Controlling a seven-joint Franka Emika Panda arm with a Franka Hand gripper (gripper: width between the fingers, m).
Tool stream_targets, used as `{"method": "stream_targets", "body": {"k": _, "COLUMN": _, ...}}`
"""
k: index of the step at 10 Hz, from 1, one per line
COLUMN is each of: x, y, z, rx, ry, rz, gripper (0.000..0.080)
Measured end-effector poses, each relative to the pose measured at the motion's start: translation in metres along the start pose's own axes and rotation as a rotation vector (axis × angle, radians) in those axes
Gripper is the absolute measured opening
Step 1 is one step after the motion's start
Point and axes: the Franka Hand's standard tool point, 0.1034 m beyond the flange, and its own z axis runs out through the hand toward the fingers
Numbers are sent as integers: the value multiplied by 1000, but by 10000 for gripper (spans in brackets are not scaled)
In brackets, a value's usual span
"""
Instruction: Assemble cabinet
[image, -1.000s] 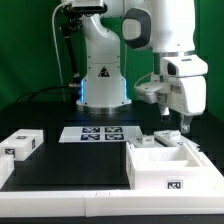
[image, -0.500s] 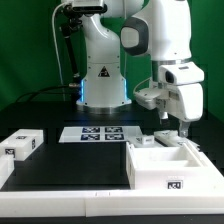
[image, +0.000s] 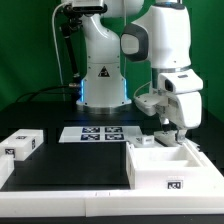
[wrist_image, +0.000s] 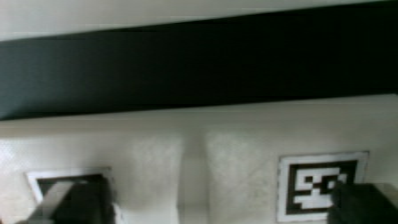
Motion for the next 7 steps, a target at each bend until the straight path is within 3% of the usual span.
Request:
{"method": "stream_targets", "body": {"k": 2, "x": 0, "y": -1, "z": 2, "rx": 4, "ry": 1, "rz": 1, "gripper": 373}}
{"method": "stream_targets", "body": {"k": 3, "x": 0, "y": -1, "z": 2, "rx": 3, "ry": 1, "rz": 2, "gripper": 373}}
{"method": "stream_targets", "body": {"k": 4, "x": 0, "y": -1, "z": 2, "rx": 3, "ry": 1, "rz": 2, "gripper": 191}}
{"method": "stream_targets", "body": {"k": 5, "x": -1, "y": -1, "z": 1, "rx": 2, "ry": 1, "rz": 2, "gripper": 67}}
{"method": "stream_targets", "body": {"k": 7, "x": -3, "y": 0, "z": 0, "rx": 3, "ry": -2, "rz": 8, "gripper": 68}}
